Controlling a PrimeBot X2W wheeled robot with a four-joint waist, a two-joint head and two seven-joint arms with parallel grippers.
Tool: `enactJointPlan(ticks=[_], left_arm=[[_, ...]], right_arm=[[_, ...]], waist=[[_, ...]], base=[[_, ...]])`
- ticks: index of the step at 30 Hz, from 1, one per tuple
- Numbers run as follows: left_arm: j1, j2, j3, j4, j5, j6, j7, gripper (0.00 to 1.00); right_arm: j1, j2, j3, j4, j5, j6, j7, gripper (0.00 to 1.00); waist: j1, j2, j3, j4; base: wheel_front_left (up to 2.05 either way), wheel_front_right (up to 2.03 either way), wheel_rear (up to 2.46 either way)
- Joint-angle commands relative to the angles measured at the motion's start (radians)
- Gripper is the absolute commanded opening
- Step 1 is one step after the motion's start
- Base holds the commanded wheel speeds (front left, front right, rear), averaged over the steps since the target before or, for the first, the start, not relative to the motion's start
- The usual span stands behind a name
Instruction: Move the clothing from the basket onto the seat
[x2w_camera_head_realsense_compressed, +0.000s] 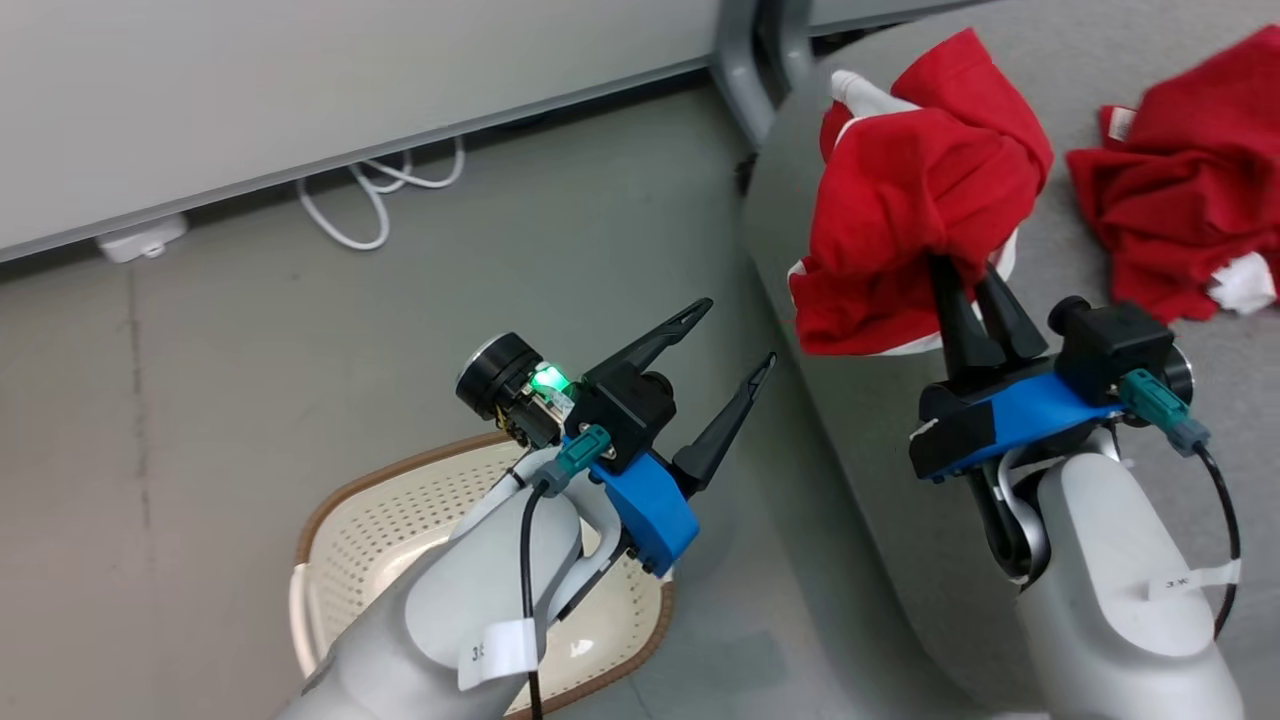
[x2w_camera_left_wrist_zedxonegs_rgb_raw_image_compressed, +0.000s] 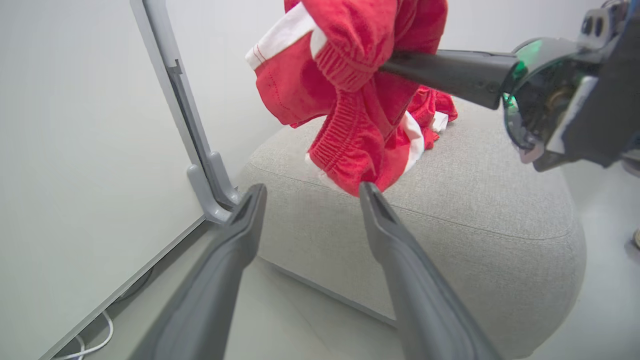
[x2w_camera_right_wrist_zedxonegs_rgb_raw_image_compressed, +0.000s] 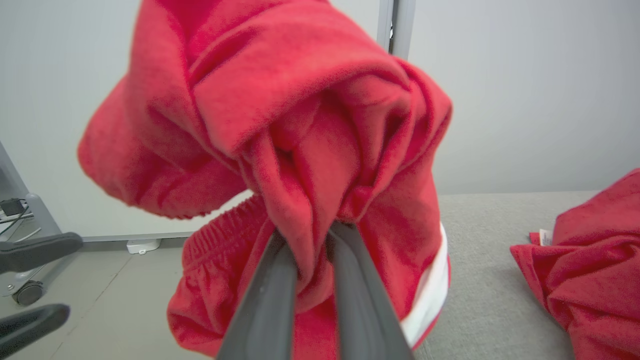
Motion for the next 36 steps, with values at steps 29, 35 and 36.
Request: enactJointPlan(ticks=[29,35,36], left_arm=[[0.042,0.019,-0.048,-0.050,0.023,-0.004,-0.003,1.00],[0.009,0.027,-0.035,-0.065,0.033,-0.004,-0.003,1.00],[0.004,0.028,-0.035,-0.068,0.035,-0.004,-0.003,1.00]], right_arm=[[0.211,0.000,-0.174,-0.157,0.014,0.000,-0.001,0.00],[0.151,0.000,-0.177,-0.204,0.002,0.000,0.000,0.00],[0.134,0.000,-0.182,-0.210,-0.004,0.000,-0.001,0.00]], waist=[[-0.0001,0.0000,0.037,-0.219],[-0.0001,0.0000,0.072,-0.209],[-0.0001,0.0000,0.083,-0.207]], base=[[0.00,0.00,0.00],[0.00,0.00,0.00],[0.00,0.00,0.00]])
